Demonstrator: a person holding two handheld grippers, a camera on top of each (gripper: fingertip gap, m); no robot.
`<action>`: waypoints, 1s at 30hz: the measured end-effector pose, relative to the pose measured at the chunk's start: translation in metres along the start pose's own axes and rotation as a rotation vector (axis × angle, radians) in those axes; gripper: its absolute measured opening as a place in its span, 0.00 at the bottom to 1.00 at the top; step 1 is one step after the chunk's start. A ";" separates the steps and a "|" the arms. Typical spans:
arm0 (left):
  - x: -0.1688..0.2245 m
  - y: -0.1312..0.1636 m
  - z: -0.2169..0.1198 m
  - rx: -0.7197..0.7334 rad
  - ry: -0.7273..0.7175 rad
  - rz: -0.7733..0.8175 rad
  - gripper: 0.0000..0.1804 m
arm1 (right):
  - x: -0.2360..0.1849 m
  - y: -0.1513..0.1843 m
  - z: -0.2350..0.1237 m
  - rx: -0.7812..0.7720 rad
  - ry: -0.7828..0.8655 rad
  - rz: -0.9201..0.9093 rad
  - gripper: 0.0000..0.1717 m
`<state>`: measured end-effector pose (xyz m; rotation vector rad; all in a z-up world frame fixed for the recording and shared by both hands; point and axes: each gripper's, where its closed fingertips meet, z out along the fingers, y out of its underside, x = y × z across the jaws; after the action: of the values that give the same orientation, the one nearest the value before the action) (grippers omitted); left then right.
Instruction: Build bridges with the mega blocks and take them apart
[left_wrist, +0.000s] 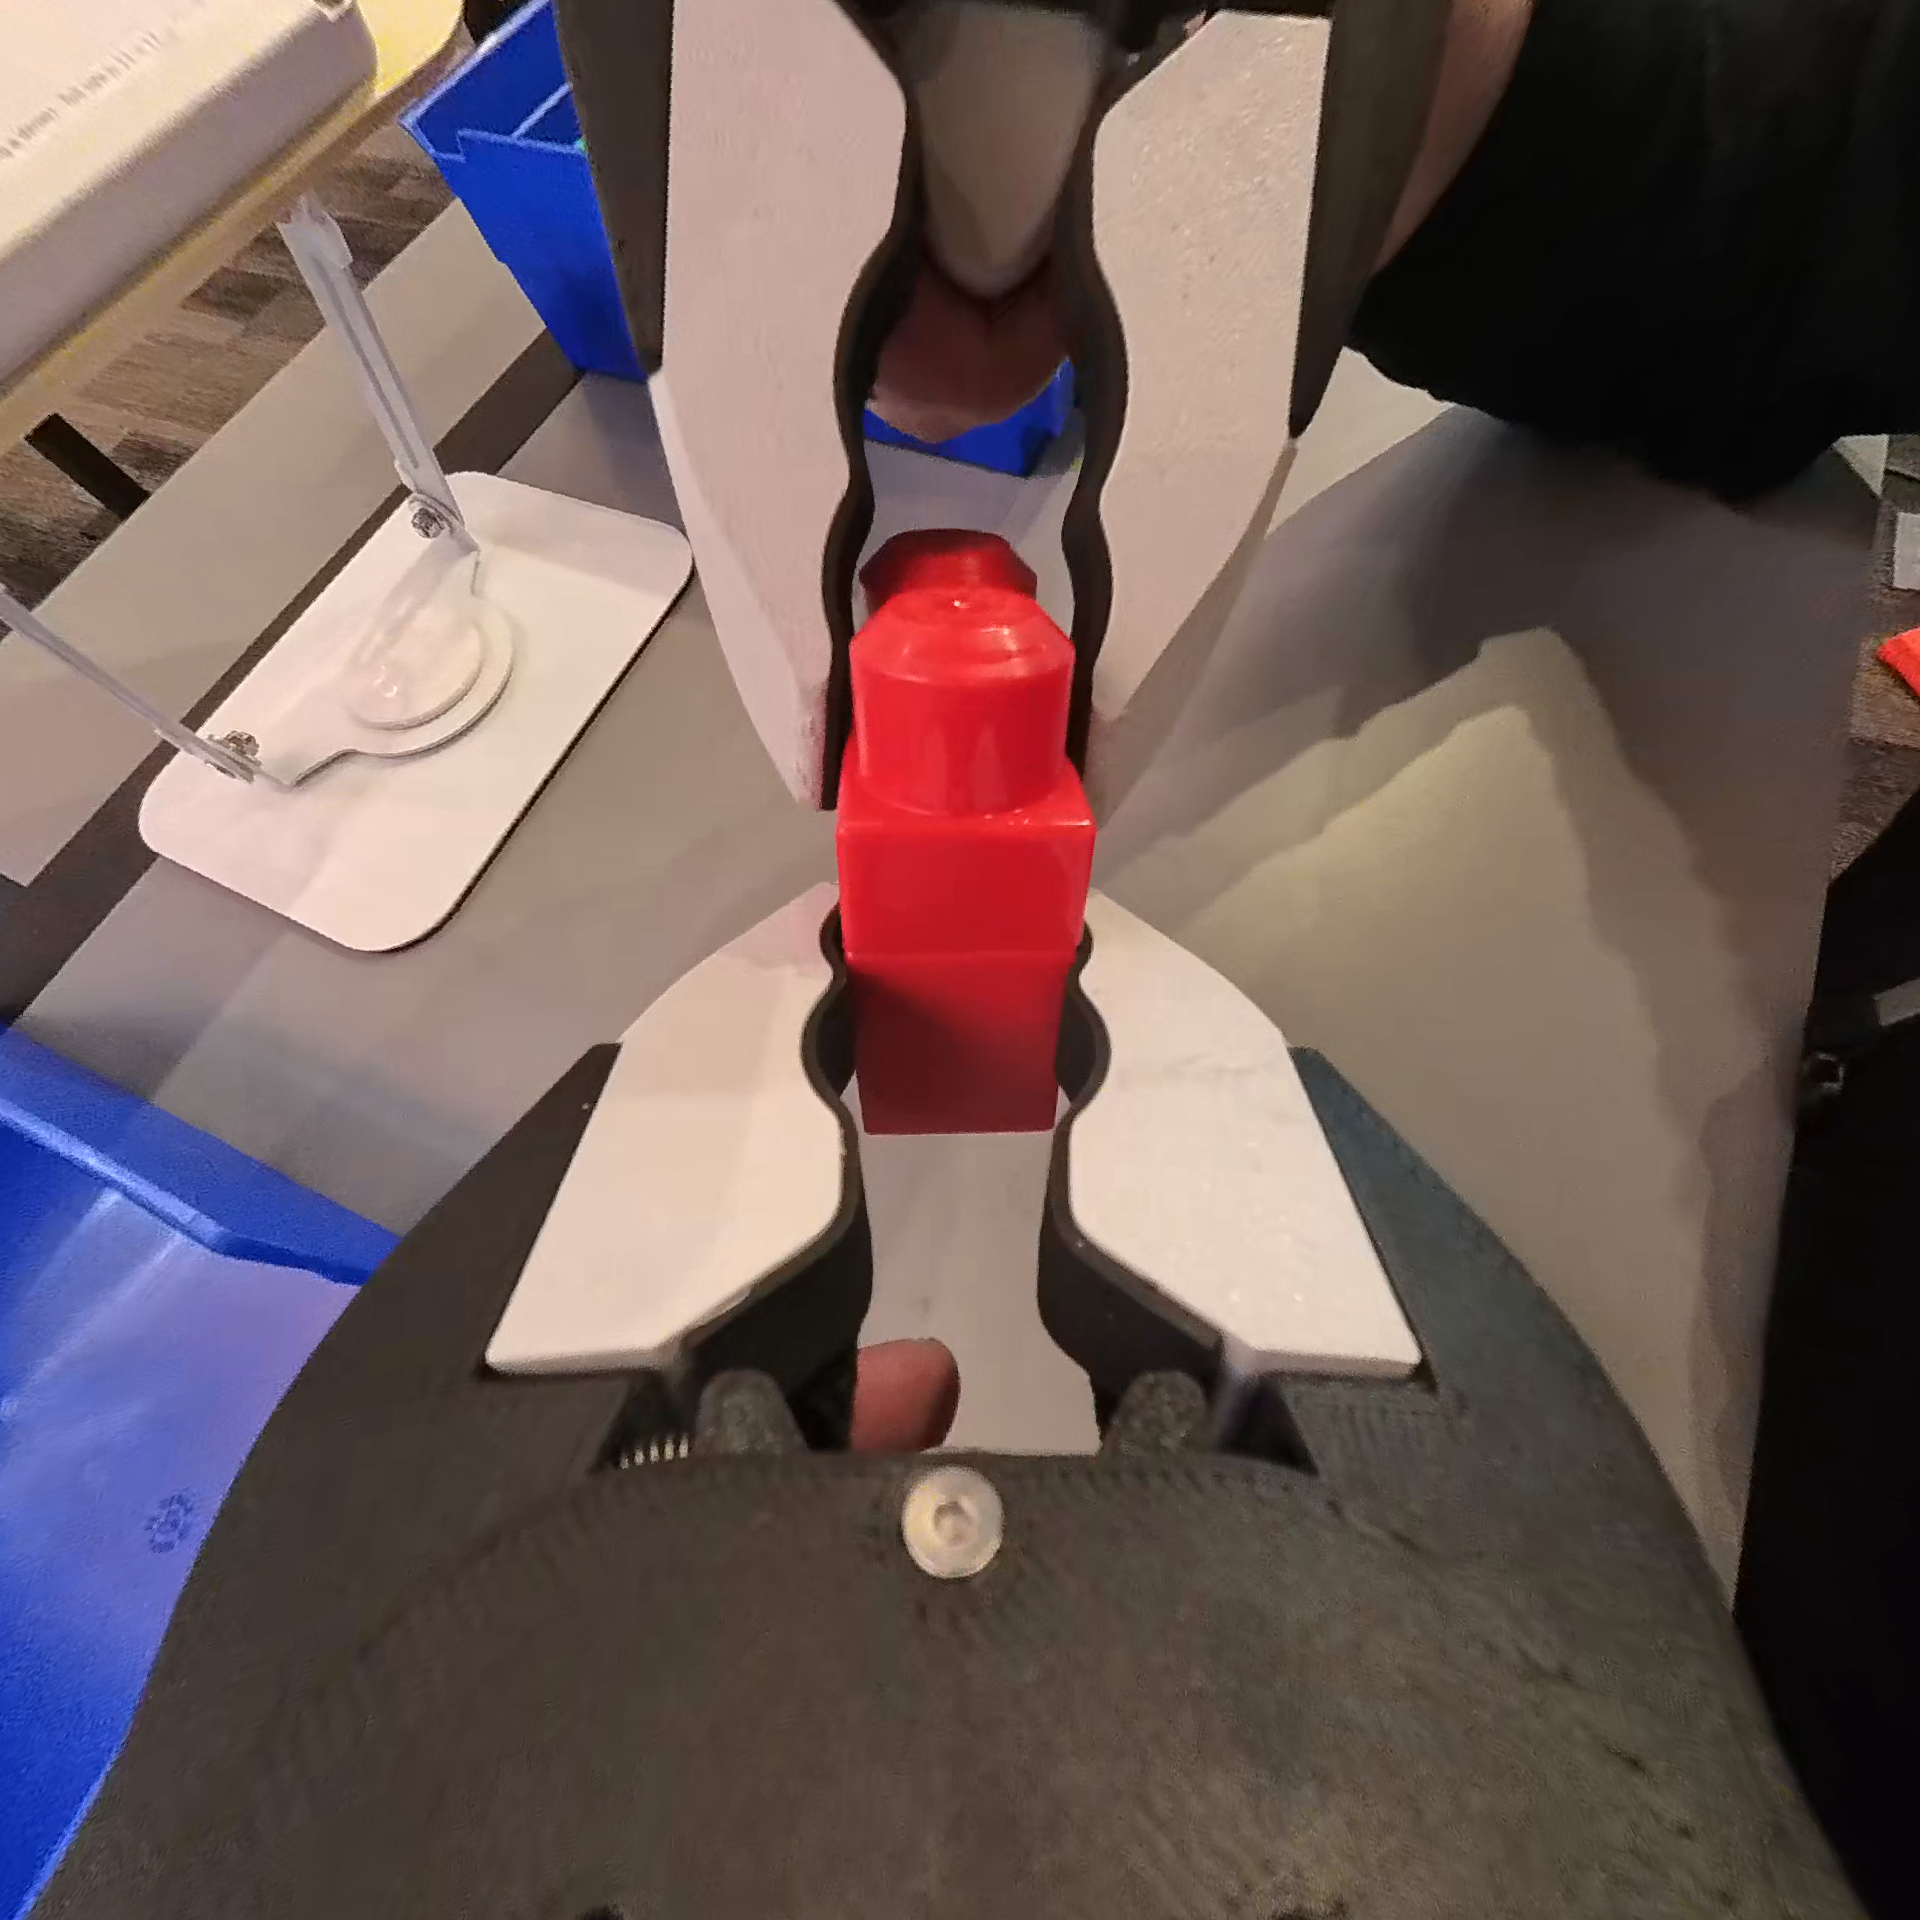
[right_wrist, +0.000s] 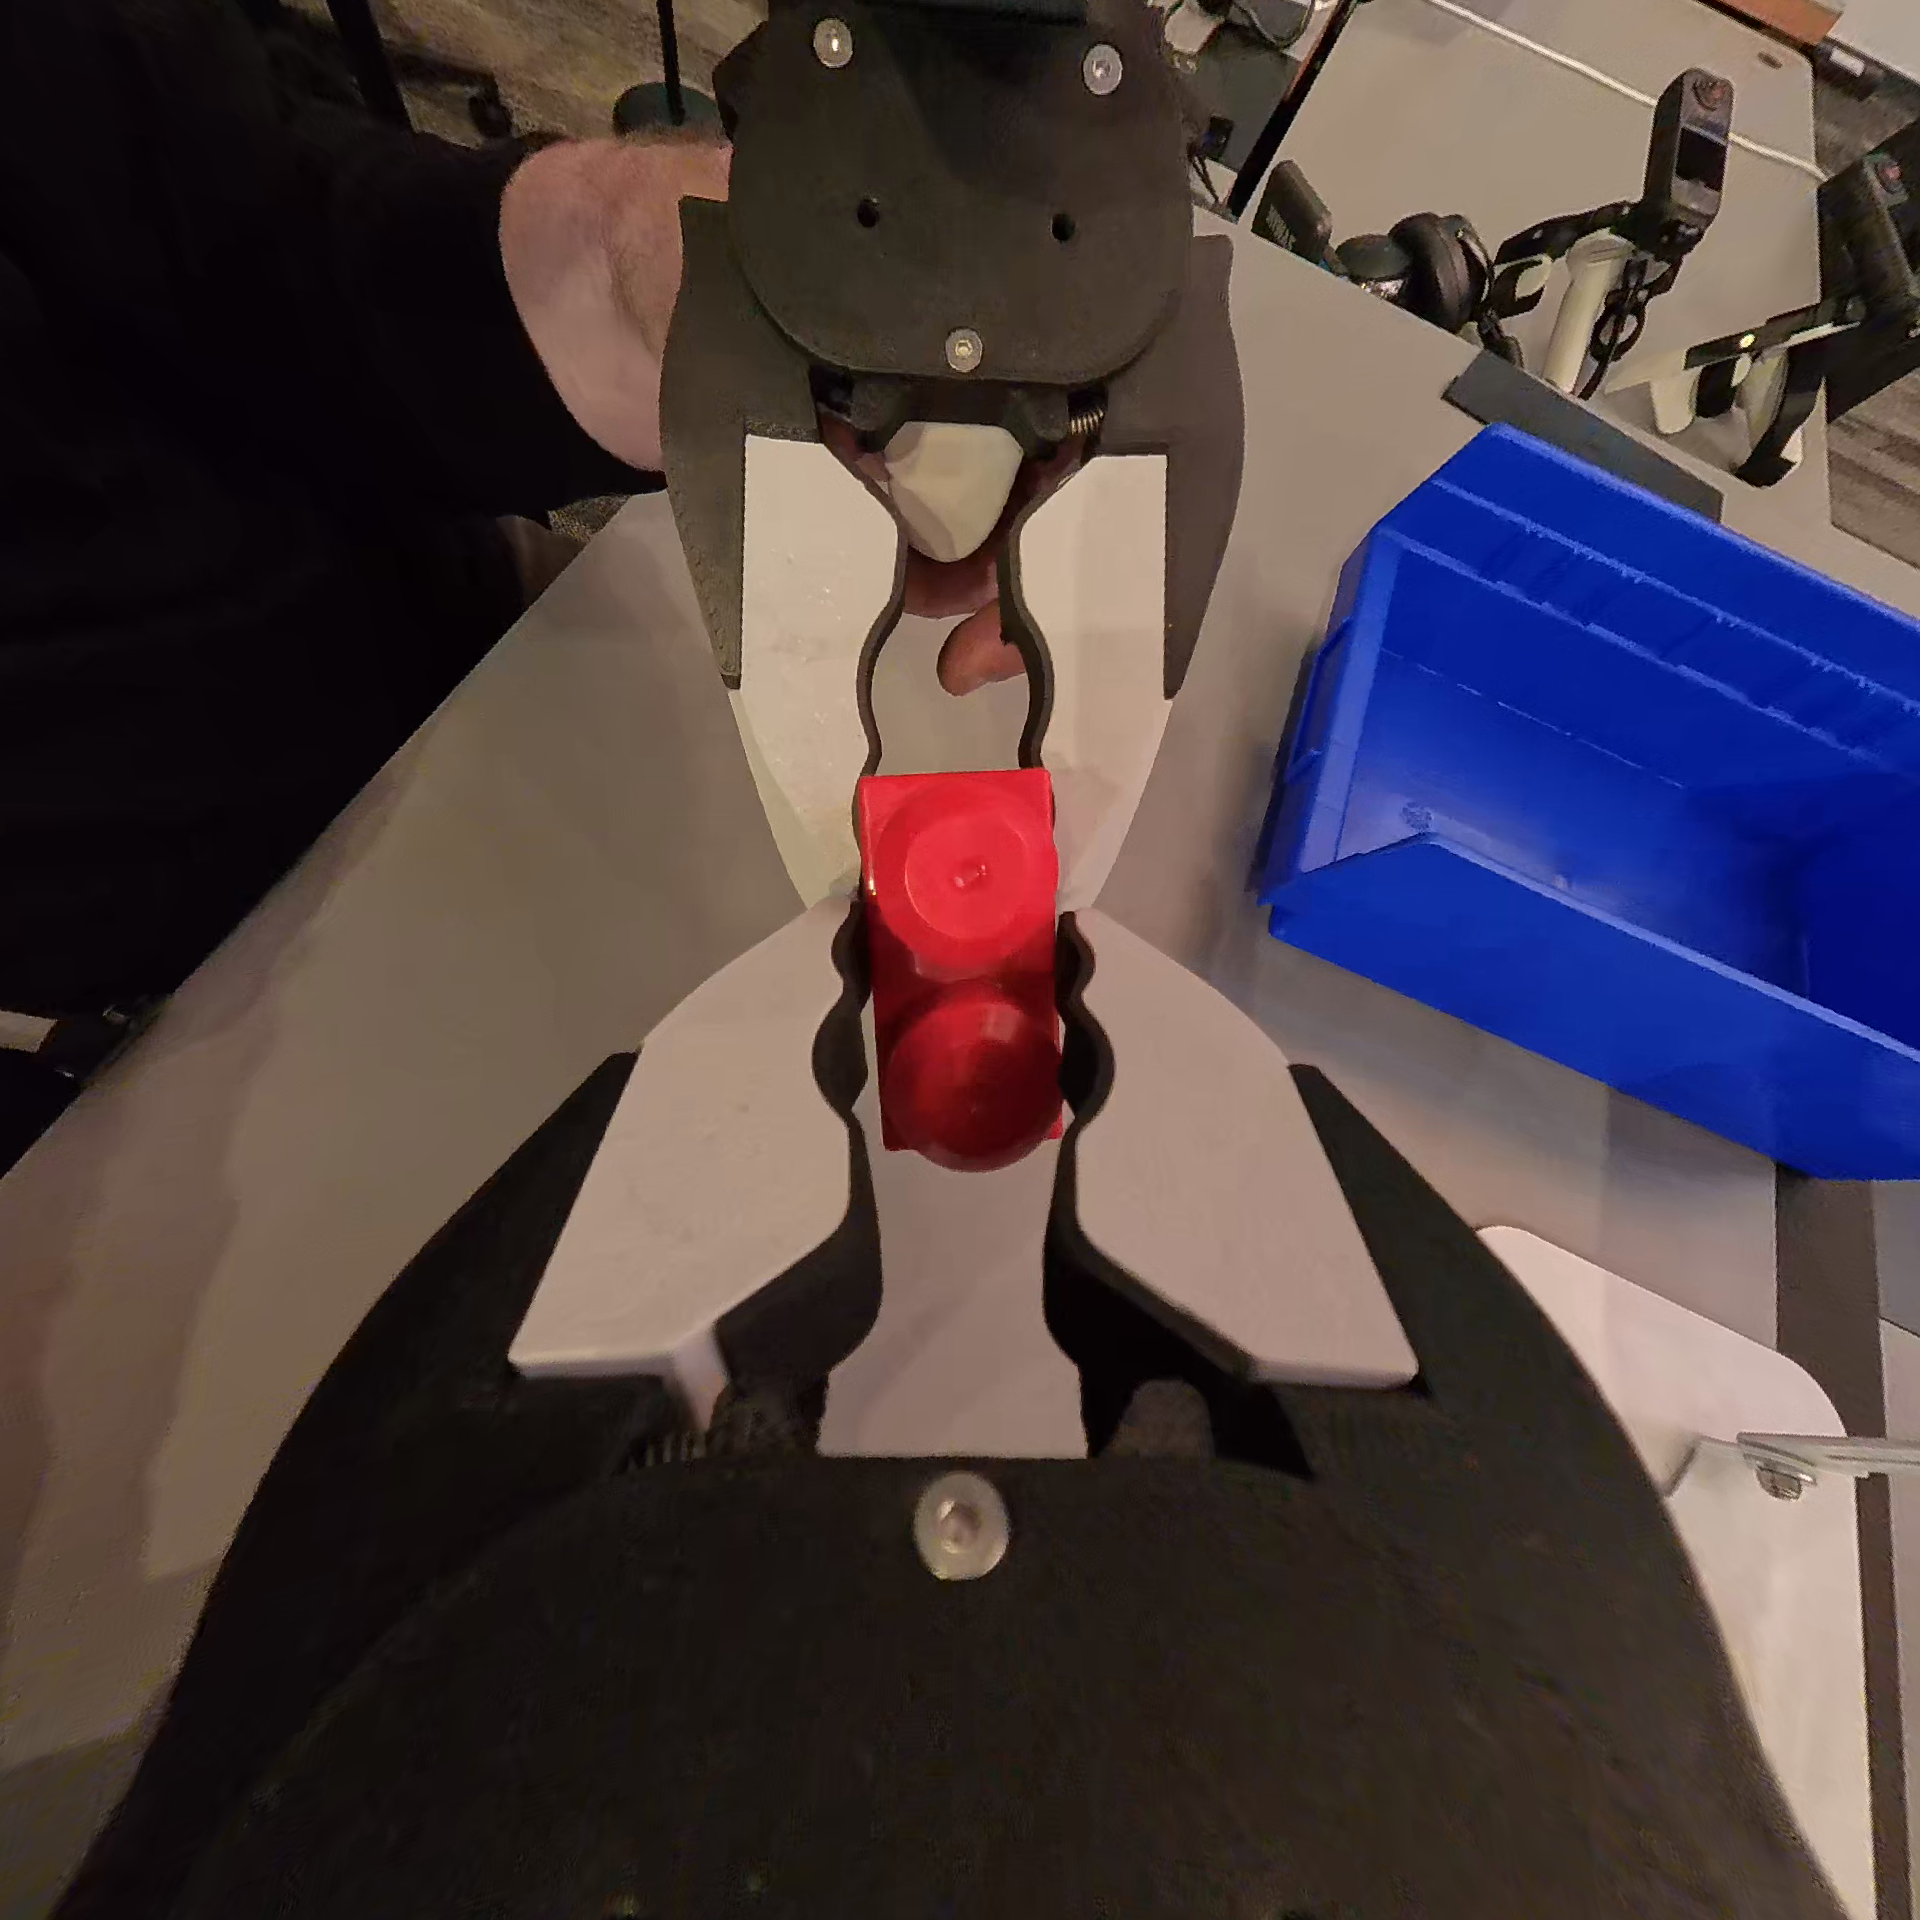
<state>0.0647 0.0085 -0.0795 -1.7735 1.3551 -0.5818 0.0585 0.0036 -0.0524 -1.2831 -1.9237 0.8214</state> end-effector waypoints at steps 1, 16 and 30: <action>0.000 -0.002 -0.001 0.011 0.002 0.000 0.20 | 0.000 -0.002 -0.001 0.008 0.002 -0.003 0.20; -0.016 -0.013 -0.024 0.237 0.016 -0.072 0.20 | 0.018 -0.017 -0.048 0.070 0.119 -0.003 0.20; -0.030 0.009 -0.009 0.325 0.052 -0.103 0.00 | 0.010 0.087 -0.254 -0.304 0.480 0.180 0.20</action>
<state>0.0430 0.0325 -0.0788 -1.5770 1.1335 -0.8580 0.3056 0.0741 0.0264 -1.6758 -1.5951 0.2643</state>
